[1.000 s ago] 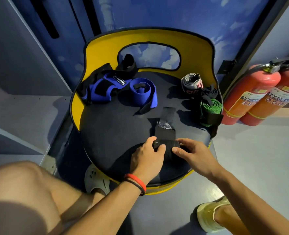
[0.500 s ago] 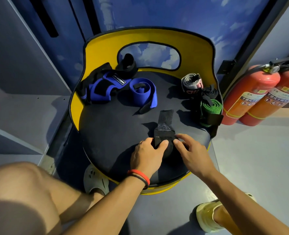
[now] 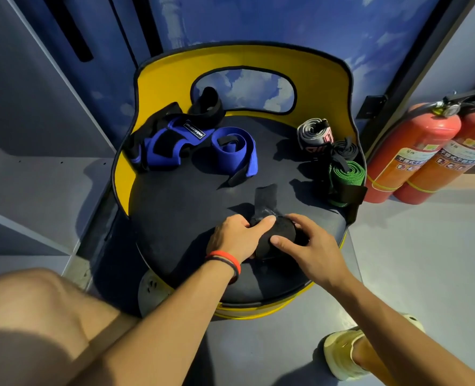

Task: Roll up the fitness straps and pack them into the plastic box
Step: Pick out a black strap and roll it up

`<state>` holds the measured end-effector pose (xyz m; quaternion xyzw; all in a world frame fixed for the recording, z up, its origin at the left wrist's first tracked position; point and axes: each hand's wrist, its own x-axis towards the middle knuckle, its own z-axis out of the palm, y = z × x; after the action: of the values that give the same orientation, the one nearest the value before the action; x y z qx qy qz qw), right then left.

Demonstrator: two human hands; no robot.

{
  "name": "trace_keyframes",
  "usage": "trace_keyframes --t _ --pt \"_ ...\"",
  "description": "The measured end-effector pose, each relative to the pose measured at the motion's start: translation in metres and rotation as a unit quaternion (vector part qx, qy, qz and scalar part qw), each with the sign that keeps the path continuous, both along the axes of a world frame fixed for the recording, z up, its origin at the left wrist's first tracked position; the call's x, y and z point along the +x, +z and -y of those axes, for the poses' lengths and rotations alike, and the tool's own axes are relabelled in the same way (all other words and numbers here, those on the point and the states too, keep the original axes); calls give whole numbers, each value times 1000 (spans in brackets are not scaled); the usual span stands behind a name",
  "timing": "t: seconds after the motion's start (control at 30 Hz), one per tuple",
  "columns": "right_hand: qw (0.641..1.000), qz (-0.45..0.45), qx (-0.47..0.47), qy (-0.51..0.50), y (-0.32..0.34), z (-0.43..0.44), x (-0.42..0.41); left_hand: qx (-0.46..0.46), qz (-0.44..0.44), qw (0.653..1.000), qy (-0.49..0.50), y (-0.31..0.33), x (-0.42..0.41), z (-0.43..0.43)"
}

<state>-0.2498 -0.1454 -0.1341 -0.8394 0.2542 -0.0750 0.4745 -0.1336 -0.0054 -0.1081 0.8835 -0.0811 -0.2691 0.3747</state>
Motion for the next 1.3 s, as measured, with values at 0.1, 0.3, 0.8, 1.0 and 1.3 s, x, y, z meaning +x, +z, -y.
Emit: trace_keyframes --t 0.1,0.3,0.8,1.0,1.3 --pt "999 -45 -4 17 8 -1 -4 -22 -64 998 7 -1 -8 -10" --pt "995 -100 -8 3 15 -11 -6 19 -71 997 -20 -6 -18 -29" --pt "996 -74 -25 -45 5 -14 14 -111 172 956 -212 -22 -5 -40" --pt "993 52 -88 57 -6 -7 -3 -106 90 966 -218 -16 19 -32" --pt "994 -9 -46 95 -5 13 -14 -104 1 982 -158 -17 19 -22"
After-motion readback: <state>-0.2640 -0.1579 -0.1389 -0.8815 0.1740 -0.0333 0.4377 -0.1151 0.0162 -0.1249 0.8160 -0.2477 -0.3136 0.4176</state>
